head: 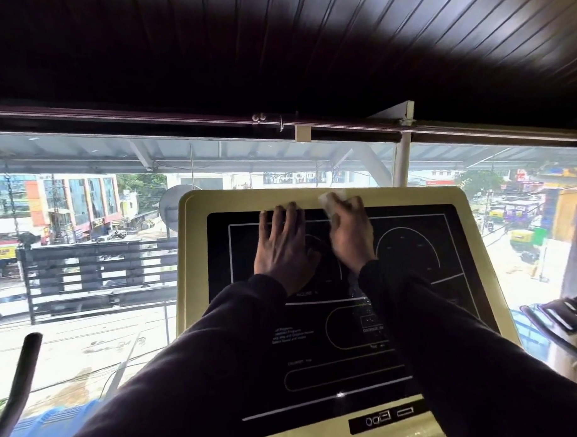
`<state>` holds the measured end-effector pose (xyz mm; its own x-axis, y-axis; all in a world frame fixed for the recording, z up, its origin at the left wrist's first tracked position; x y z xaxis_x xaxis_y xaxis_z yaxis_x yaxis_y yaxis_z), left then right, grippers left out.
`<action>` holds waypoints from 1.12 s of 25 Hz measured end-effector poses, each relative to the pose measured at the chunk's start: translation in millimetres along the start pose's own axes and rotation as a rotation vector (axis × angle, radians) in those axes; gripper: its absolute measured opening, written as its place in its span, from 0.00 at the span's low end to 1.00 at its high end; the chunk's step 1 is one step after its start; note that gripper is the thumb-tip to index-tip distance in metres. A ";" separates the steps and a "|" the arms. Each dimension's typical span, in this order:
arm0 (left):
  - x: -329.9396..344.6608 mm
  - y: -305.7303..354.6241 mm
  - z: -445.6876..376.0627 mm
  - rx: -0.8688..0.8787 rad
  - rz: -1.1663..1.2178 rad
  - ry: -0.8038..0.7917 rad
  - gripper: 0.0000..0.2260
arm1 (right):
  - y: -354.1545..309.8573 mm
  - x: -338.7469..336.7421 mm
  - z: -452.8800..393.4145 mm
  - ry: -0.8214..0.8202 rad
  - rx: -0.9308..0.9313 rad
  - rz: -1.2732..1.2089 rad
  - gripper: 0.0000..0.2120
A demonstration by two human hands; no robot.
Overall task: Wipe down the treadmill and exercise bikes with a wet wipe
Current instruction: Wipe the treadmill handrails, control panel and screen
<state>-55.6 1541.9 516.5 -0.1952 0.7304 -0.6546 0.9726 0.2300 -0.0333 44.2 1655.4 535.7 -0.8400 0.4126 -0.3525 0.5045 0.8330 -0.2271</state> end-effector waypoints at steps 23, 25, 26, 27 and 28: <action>17.9 12.7 -0.9 0.084 -0.040 -0.049 0.33 | 39.8 -11.7 57.5 0.098 0.197 -0.001 0.21; 18.8 12.8 -0.4 0.094 -0.039 -0.042 0.33 | 29.5 -8.1 76.1 0.028 0.012 0.026 0.20; 19.7 12.4 -1.0 0.094 -0.031 -0.034 0.33 | 31.1 -8.5 82.6 0.006 -0.065 0.043 0.20; 20.5 12.3 -1.2 0.091 -0.019 -0.027 0.32 | 37.2 -10.7 84.5 0.016 -0.061 0.044 0.20; 19.9 12.1 -1.1 0.089 0.000 -0.016 0.32 | 43.0 -12.9 84.4 0.051 0.029 0.022 0.20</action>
<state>-47.8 1560.0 503.9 -0.1934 0.7202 -0.6662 0.9802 0.1711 -0.0996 93.6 1654.8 453.9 -0.8371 0.4499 -0.3112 0.5283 0.8125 -0.2463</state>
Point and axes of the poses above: each hand's wrist, its own z-axis away from the middle knuckle, its own x-axis out of the palm, y = z × x, the point moved 1 cm from there along -z, towards the middle knuckle, and after that the axes turned 7 degrees about z, right-handed, at the moved point
